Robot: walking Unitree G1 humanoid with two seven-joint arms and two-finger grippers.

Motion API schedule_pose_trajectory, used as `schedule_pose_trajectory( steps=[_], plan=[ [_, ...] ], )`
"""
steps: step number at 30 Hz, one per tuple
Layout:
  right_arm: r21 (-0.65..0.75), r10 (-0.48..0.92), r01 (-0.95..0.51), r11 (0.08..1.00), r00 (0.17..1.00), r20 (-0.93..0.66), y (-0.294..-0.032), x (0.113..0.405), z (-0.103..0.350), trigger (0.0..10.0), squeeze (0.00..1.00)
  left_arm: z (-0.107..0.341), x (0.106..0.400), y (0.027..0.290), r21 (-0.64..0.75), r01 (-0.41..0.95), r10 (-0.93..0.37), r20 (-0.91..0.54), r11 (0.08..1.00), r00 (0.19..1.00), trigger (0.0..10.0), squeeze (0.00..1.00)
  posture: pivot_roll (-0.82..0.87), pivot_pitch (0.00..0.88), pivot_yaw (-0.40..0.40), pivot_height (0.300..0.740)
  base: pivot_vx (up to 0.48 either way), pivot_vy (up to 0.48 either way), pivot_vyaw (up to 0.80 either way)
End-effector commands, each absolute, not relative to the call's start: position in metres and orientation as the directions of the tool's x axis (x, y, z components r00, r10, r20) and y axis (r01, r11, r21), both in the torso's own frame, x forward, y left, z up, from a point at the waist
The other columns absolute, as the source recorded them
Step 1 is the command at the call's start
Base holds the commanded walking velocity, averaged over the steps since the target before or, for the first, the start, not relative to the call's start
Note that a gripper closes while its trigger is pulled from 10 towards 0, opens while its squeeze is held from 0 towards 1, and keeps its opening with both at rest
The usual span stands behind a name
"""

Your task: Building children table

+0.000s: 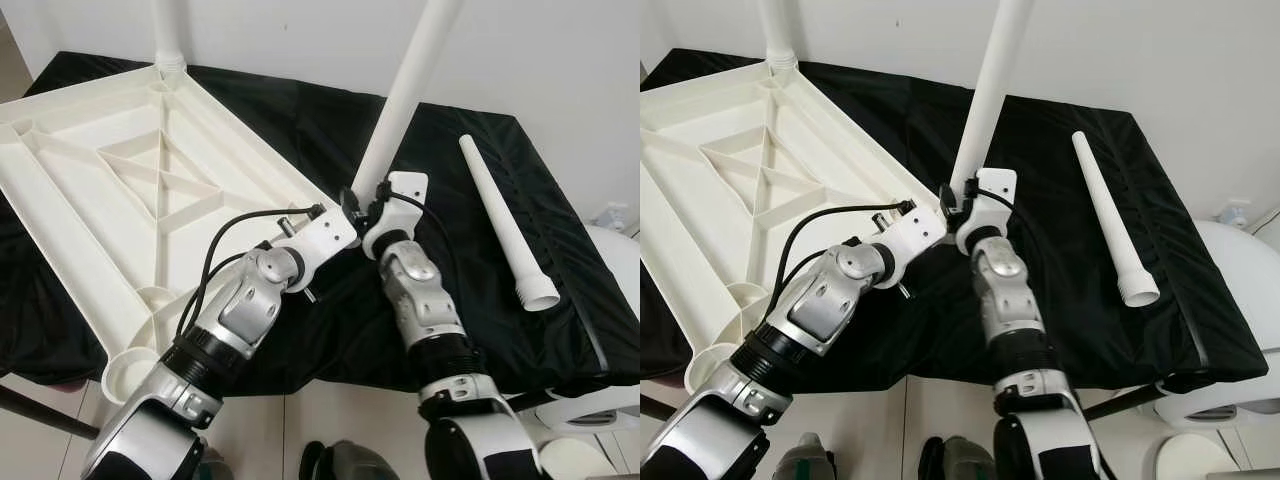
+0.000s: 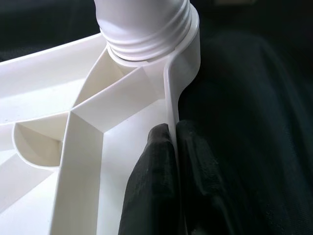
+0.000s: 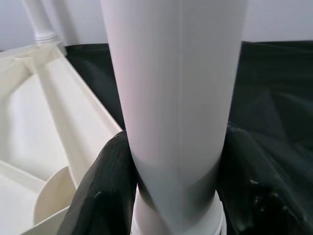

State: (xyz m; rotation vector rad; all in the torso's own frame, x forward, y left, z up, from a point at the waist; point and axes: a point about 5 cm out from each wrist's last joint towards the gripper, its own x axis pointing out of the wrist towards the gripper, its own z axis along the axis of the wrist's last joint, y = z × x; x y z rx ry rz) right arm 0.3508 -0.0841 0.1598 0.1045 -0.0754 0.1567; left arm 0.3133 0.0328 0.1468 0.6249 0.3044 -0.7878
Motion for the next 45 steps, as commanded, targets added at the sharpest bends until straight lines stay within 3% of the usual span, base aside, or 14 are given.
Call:
schedule_pose_trajectory(
  steps=[1, 4, 5, 15, 16, 17, 18, 19, 20, 31, 32, 33, 34, 45],
  plan=[
    [0.109, 0.04, -0.056, 0.992, 0.989, 0.142, -0.093, 0.352, 0.177, 10.0, 0.0, 0.142, 0.295, 0.008, 0.369, 0.816, -0.655, -0.488, 0.444, 0.577, 10.0, 0.0, 0.11, 0.021, -0.162, 0.74, 0.0, 0.0, 0.0],
    [0.099, 0.024, -0.038, 0.994, 0.99, 0.14, -0.095, 0.35, 0.179, 10.0, 0.0, 0.142, 0.295, 0.008, 0.367, 0.816, -0.654, -0.488, 0.447, 0.578, 10.0, 0.0, 0.11, 0.023, -0.16, 0.74, 0.0, 0.0, 0.0],
    [0.102, 0.026, -0.041, 0.994, 0.99, 0.138, -0.097, 0.349, 0.18, 10.0, 1.0, 0.141, 0.295, 0.008, 0.367, 0.816, -0.654, -0.489, 0.446, 0.577, 10.0, 0.0, 0.11, 0.022, -0.16, 0.74, 0.0, 0.0, 0.0],
    [0.096, -0.009, -0.006, 0.995, 0.987, 0.159, -0.107, 0.344, 0.184, 10.0, 0.98, 0.142, 0.296, 0.009, 0.368, 0.815, -0.651, -0.491, 0.447, 0.579, 10.0, 0.0, 0.1, 0.029, -0.153, 0.74, 0.0, 0.0, 0.0],
    [0.086, -0.014, 0.0, 0.996, 0.986, 0.165, -0.109, 0.343, 0.184, 10.0, 0.0, 0.142, 0.297, 0.008, 0.368, 0.815, -0.65, -0.491, 0.448, 0.579, 10.0, 0.0, 0.1, 0.029, -0.153, 0.74, 0.0, 0.0, 0.0],
    [0.081, -0.016, 0.002, 0.997, 0.986, 0.165, -0.111, 0.342, 0.183, 10.0, 0.0, 0.142, 0.297, 0.008, 0.364, 0.815, -0.651, -0.491, 0.451, 0.579, 10.0, 0.32, 0.1, 0.029, -0.153, 0.74, 0.0, 0.0, 0.0],
    [0.081, -0.016, 0.002, 0.997, 0.986, 0.165, -0.111, 0.342, 0.183, 10.0, 0.0, 0.142, 0.297, 0.008, 0.364, 0.815, -0.651, -0.491, 0.451, 0.579, 10.0, 0.32, 0.1, 0.029, -0.153, 0.74, 0.0, 0.0, 0.0],
    [0.077, -0.021, 0.008, 0.997, 0.986, 0.163, -0.113, 0.341, 0.182, 10.0, 0.0, 0.142, 0.297, 0.009, 0.361, 0.815, -0.65, -0.491, 0.454, 0.58, 10.0, 0.52, 0.1, 0.034, -0.147, 0.74, 0.0, 0.0, 0.0],
    [0.07, -0.03, 0.019, 0.997, 0.987, 0.16, -0.118, 0.34, 0.18, 10.0, 0.0, 0.142, 0.297, 0.009, 0.346, 0.817, -0.656, -0.487, 0.461, 0.577, 10.0, 1.0, 0.09, 0.037, -0.142, 0.74, 0.0, 0.0, 0.0],
    [0.044, -0.021, 0.015, 0.999, 0.991, 0.135, -0.134, 0.329, 0.167, 10.0, 0.0, 0.149, 0.301, 0.013, 0.371, 0.81, -0.654, -0.478, 0.455, 0.586, 10.0, 1.0, 0.08, 0.045, -0.132, 0.74, 0.0, 0.0, 0.0],
    [0.043, -0.023, 0.018, 0.999, 0.991, 0.129, -0.136, 0.328, 0.164, 10.0, 0.0, 0.152, 0.303, 0.015, 0.384, 0.805, -0.651, -0.474, 0.453, 0.593, 10.0, 0.76, 0.07, 0.046, -0.13, 0.74, 0.0, 0.0, 0.0],
    [0.043, -0.023, 0.018, 0.999, 0.991, 0.129, -0.136, 0.328, 0.164, 10.0, 0.0, 0.152, 0.303, 0.015, 0.384, 0.805, -0.651, -0.474, 0.453, 0.593, 10.0, 0.76, 0.07, 0.046, -0.13, 0.74, 0.0, 0.0, 0.0],
    [0.042, -0.017, 0.012, 0.999, 0.992, 0.123, -0.137, 0.327, 0.161, 10.0, 0.0, 0.155, 0.305, 0.018, 0.395, 0.8, -0.649, -0.47, 0.451, 0.598, 10.0, 0.0, 0.07, 0.046, -0.13, 0.74, 0.0, 0.0, 0.0],
    [0.115, 0.067, -0.083, 0.99, 0.989, 0.135, -0.139, 0.311, 0.147, 10.0, 0.0, 0.19, 0.306, 0.036, 0.431, 0.783, -0.691, -0.388, 0.449, 0.61, 10.0, 0.0, 0.07, 0.052, -0.119, 0.74, 0.0, 0.0, 0.0]
  ],
)
